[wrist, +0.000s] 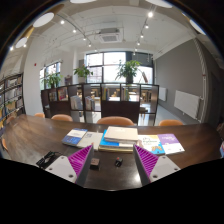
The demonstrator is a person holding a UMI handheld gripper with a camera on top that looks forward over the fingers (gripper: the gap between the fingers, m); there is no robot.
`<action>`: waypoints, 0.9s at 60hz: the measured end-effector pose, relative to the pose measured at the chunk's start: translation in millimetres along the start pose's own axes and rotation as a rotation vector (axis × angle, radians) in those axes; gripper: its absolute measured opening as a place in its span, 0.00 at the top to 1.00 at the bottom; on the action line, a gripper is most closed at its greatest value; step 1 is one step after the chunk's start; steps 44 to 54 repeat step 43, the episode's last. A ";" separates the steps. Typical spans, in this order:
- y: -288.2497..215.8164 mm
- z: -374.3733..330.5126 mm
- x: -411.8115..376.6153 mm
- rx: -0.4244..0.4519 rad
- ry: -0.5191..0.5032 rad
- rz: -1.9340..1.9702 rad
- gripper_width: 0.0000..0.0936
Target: Unplug charger
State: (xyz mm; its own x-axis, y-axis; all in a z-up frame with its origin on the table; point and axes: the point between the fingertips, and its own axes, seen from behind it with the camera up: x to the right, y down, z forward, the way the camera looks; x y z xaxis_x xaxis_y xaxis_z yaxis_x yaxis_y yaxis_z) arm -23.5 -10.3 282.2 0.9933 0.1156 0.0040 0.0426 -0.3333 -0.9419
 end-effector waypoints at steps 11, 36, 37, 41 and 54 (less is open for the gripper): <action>52.8 -71.1 -13.1 -0.055 0.022 0.006 0.17; 115.4 -184.2 -33.4 -0.102 0.096 0.000 0.16; 115.7 -185.6 -35.3 -0.101 0.095 0.001 0.15; 114.7 -191.4 -39.3 -0.097 0.090 0.000 0.16; 115.6 -193.8 -41.9 -0.096 0.092 -0.004 0.15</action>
